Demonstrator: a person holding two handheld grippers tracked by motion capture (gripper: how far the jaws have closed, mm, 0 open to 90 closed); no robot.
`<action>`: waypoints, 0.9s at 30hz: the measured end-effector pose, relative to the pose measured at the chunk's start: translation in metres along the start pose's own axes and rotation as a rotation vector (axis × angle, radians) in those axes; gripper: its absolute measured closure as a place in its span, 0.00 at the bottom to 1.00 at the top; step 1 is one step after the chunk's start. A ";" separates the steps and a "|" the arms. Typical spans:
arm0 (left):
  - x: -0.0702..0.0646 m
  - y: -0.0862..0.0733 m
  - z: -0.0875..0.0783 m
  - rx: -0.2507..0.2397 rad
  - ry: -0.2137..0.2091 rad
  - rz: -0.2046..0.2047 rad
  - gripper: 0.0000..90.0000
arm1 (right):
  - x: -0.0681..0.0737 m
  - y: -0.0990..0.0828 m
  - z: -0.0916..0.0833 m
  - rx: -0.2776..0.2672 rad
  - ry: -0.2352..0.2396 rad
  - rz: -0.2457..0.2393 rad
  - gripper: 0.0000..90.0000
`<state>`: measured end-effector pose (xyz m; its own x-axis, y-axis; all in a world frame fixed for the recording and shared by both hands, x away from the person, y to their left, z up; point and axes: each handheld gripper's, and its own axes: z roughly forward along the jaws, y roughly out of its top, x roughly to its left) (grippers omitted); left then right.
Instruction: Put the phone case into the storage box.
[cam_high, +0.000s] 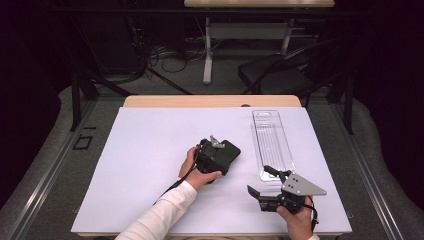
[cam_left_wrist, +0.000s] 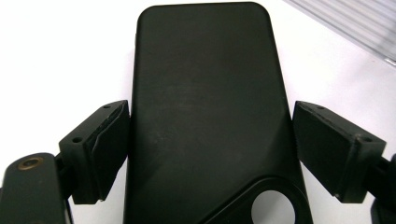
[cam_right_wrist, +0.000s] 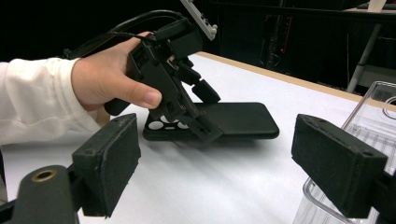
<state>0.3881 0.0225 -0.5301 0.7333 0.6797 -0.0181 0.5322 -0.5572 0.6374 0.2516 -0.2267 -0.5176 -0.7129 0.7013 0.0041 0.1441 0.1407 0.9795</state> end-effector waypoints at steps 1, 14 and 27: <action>0.000 0.000 -0.002 0.001 -0.008 0.003 0.15 | 0.000 0.000 0.000 0.002 0.000 0.000 0.16; 0.008 -0.003 -0.037 -0.017 -0.055 0.031 0.15 | 0.001 0.000 0.001 0.010 0.001 -0.003 0.16; 0.017 -0.002 -0.080 -0.023 -0.081 0.085 0.16 | 0.002 -0.001 0.003 0.018 0.007 -0.005 0.16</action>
<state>0.3658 0.0734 -0.4700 0.8076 0.5892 -0.0254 0.4578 -0.5993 0.6567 0.2526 -0.2234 -0.5191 -0.7183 0.6957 0.0003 0.1528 0.1574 0.9756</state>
